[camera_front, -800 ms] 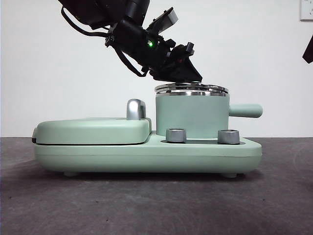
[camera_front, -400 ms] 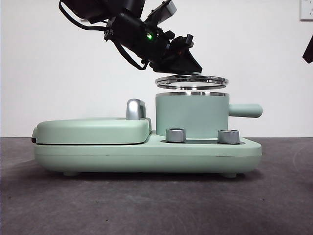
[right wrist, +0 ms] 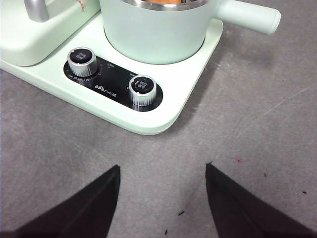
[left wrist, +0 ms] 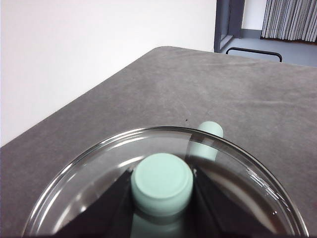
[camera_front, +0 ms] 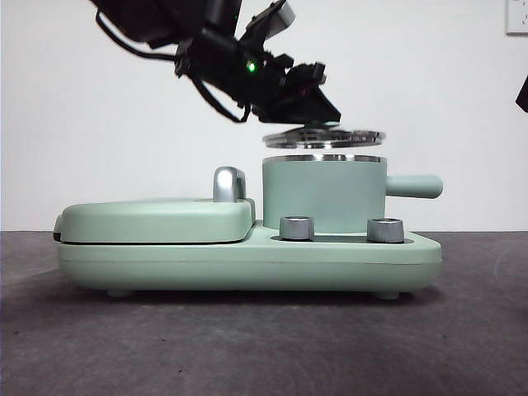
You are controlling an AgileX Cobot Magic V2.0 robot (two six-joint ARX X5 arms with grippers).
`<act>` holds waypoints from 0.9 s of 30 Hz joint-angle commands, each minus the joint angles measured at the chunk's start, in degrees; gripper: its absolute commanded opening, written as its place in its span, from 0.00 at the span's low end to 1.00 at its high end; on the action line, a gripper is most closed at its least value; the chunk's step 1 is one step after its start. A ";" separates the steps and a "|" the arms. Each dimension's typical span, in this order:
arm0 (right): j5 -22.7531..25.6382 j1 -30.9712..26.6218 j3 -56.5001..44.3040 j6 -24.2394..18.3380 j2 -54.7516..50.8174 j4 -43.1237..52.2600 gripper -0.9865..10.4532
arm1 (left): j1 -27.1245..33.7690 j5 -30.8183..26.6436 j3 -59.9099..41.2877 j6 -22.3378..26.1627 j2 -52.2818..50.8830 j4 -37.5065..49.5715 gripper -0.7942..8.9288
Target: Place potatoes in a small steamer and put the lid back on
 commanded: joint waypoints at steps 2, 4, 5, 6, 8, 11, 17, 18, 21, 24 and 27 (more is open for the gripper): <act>0.15 0.57 0.15 0.55 0.28 0.37 0.32 | 0.07 0.42 -1.57 -2.27 -0.61 5.20 0.10; 0.15 0.55 0.15 0.55 0.28 0.37 0.32 | 0.07 0.42 -1.88 -2.27 -0.61 5.86 0.10; 0.15 0.55 0.15 0.55 0.28 0.37 0.32 | 0.07 0.42 -1.88 -2.27 -0.61 5.86 0.10; 0.15 0.57 0.15 0.55 0.28 0.39 0.32 | 0.07 0.55 -1.88 -2.27 -0.61 5.86 0.10; 0.15 0.55 0.15 0.55 0.28 0.39 0.32 | 0.07 0.61 -1.88 -2.29 -0.61 5.81 0.10; 0.15 0.55 0.15 0.55 0.28 0.39 0.32 | 0.07 0.74 -1.88 -2.29 -0.59 5.64 0.10; 0.13 0.57 0.15 0.55 0.28 0.39 0.32 | 0.07 0.74 -1.88 -2.08 -0.59 5.77 0.10; 0.13 0.55 0.15 0.55 0.28 0.39 0.32 | 0.07 0.74 -1.88 -2.08 -0.59 5.77 0.10; 0.13 0.55 0.15 0.52 0.28 0.39 0.32 | 0.07 0.74 -1.88 -2.08 -0.50 5.77 0.10; 0.13 0.57 0.15 0.48 0.28 0.39 0.32 | 0.07 0.74 -1.88 -2.08 -0.42 5.79 0.10; 0.13 0.55 0.15 0.28 0.28 0.39 0.32 | -0.04 0.74 -1.88 -2.01 -0.24 5.86 0.10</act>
